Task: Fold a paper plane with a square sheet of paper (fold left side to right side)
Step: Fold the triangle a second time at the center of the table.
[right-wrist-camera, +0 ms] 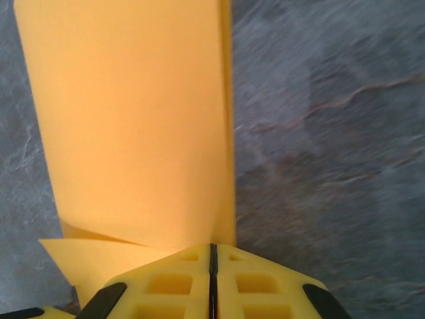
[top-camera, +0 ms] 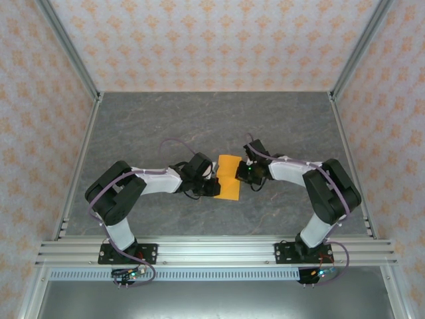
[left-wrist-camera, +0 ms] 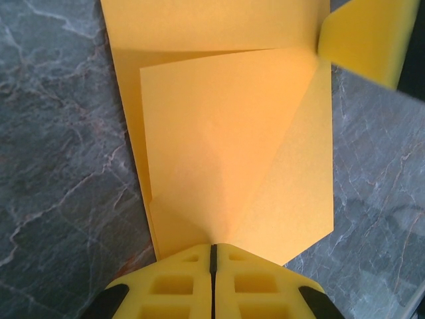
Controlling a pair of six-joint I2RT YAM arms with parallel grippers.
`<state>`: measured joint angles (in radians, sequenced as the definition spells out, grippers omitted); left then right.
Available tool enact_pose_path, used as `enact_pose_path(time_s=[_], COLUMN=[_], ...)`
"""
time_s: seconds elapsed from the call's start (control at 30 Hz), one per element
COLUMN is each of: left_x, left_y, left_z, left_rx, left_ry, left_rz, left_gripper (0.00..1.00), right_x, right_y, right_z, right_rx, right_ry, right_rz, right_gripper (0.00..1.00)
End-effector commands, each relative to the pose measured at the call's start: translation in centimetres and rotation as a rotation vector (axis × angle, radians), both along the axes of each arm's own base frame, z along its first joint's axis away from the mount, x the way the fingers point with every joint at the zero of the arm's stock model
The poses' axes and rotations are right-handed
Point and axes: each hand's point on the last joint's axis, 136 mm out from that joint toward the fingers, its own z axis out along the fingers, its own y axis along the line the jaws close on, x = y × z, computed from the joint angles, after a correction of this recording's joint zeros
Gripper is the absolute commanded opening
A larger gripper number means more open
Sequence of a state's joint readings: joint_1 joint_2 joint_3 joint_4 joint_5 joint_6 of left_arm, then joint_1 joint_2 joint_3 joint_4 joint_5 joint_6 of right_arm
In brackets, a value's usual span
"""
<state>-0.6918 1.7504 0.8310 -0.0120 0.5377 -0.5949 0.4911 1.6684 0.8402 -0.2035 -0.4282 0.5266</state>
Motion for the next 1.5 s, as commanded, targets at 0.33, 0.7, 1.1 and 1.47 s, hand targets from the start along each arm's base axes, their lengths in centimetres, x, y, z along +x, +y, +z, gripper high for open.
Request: enact_pose_path(time_s=[0.33, 0.7, 1.1, 1.47], left_x=[-1.2, -0.8, 0.5, 2.0], left_y=[2.4, 1.9, -0.3, -3.0], left_z=[-2.4, -2.0, 1.1, 1.2], left_rx=[0.122, 0.113, 0.018, -0.049], left_ry=[0.052, 0.047, 0.018, 0.042], left_rz=[0.027, 0.022, 0.005, -0.023], left_gripper=[0.07, 0.07, 0.08, 0.05], right_x=[-0.2, -0.9, -2.1, -2.3], right_y=[0.6, 4.4, 2.0, 1.9], right_z=[5.1, 2.1, -1.1, -1.3], right_rx=[0.077, 0.15, -0.007, -0.018], right_ry=[-0.105, -0.024, 0.064, 0.076], right_rz=[-0.01, 0.009, -0.015, -0.003], right_gripper=[0.1, 0.09, 0.09, 0.08])
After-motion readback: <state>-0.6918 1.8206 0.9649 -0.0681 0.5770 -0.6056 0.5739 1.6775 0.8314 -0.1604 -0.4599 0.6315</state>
